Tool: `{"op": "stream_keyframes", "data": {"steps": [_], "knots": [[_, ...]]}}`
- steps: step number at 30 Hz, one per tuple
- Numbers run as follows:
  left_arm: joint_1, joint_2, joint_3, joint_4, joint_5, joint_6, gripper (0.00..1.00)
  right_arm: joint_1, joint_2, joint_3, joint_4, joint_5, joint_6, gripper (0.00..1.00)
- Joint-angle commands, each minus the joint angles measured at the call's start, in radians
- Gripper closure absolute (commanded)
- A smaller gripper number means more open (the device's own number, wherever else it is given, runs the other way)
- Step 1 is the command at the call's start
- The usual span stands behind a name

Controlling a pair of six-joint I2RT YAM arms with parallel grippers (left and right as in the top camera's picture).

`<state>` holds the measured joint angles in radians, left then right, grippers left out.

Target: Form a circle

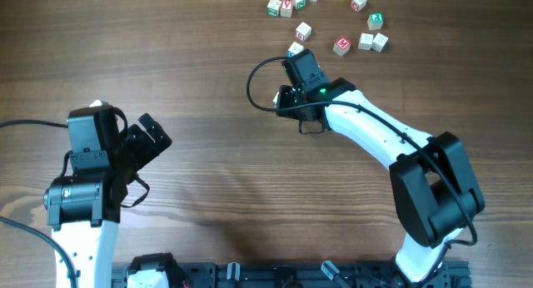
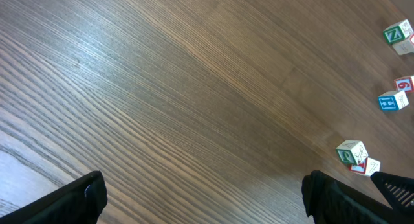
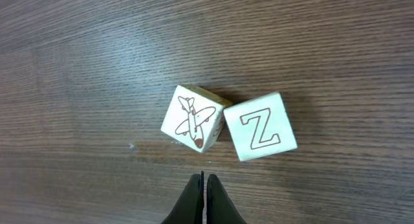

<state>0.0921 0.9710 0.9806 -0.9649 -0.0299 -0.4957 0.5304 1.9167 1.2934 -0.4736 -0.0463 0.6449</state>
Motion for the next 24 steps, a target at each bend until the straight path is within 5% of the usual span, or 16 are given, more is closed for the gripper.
{"op": "stream_keyframes", "data": {"steps": [1, 24], "knots": [[0.005, 0.001, -0.003, 0.002, -0.013, -0.007, 0.00, -0.001, 0.043, 0.007, 0.001, 0.031, -0.020, 0.95], [0.005, 0.001, -0.003, 0.002, -0.013, -0.007, 0.00, -0.001, 0.089, 0.007, 0.037, 0.050, -0.017, 0.96]]}}
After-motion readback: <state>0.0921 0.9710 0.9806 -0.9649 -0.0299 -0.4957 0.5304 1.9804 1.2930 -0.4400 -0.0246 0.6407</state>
